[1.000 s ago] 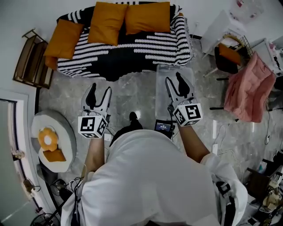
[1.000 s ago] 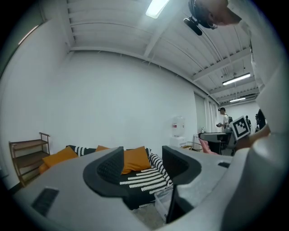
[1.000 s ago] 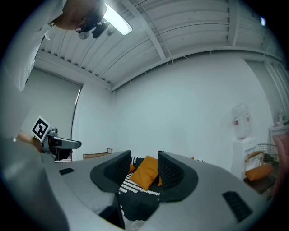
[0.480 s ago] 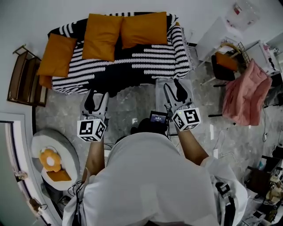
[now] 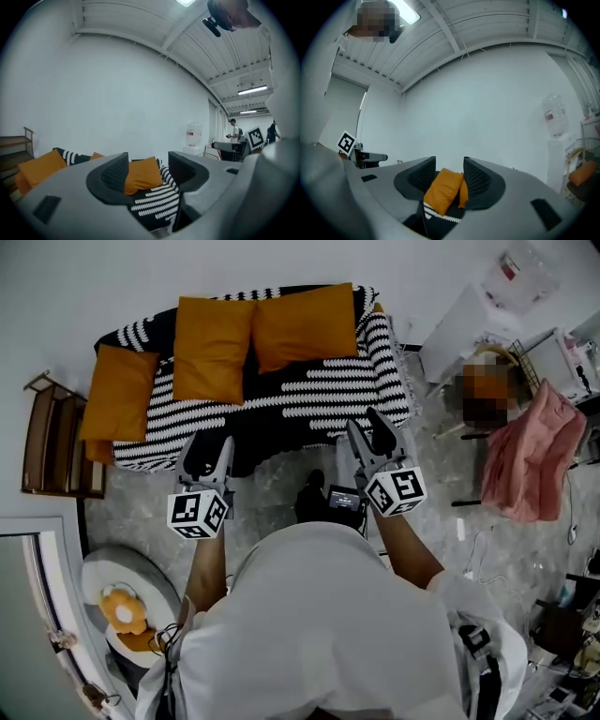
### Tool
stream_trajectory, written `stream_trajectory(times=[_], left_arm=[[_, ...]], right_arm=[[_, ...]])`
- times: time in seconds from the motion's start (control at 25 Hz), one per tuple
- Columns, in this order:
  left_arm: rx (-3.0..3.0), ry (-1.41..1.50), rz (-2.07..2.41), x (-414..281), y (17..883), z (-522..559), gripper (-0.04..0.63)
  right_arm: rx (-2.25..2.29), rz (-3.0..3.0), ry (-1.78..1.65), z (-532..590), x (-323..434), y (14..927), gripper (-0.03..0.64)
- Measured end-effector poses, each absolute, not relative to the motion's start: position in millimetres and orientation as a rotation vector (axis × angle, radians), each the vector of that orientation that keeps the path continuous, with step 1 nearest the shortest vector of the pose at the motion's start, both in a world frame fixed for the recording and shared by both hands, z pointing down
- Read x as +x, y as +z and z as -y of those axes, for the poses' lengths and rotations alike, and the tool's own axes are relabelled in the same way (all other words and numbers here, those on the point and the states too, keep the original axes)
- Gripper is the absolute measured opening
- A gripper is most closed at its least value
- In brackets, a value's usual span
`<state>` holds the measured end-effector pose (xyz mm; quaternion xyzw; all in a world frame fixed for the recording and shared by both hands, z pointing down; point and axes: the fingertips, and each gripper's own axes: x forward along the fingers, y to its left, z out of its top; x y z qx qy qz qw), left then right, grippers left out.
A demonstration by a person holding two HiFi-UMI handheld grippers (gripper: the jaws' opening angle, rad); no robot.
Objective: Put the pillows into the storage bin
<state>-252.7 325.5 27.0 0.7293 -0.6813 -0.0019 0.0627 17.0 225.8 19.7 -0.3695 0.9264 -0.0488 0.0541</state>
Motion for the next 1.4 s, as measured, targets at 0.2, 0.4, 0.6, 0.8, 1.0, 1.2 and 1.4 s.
stream_trajectory(times=[0.2,0.4,0.6,0.8,1.0,1.2,1.4], left_arm=[[2.195,0.026,2.081,-270,14,-243,0.261],[2.165,0.043,2.074,-277,20,-168,0.261],[2.118,0.036,2.028,-284,43,-107,0.261],[2.065,0.046,1.982,-301,65,-61,0.261],[2.038,0.044,1.9,-311,105,-8,0.276],[1.952,0.057,1.865,-340,171,57,0.279],[1.884,0.096,1.797,-351,254,123,0.306]], right_arm=[[-1.103,-2.801,-0.084,-143,12,-2,0.202],[-1.13,-2.784,-0.117,-61,17,-4,0.202],[-1.155,-2.789,-0.195,1,15,19,0.202],[-1.152,-2.775,-0.294,44,4,35,0.202],[-1.165,-2.773,-0.322,97,0,64,0.229],[-1.257,-2.808,-0.431,167,-12,120,0.249],[-1.299,-2.897,-0.538,241,-33,191,0.262]])
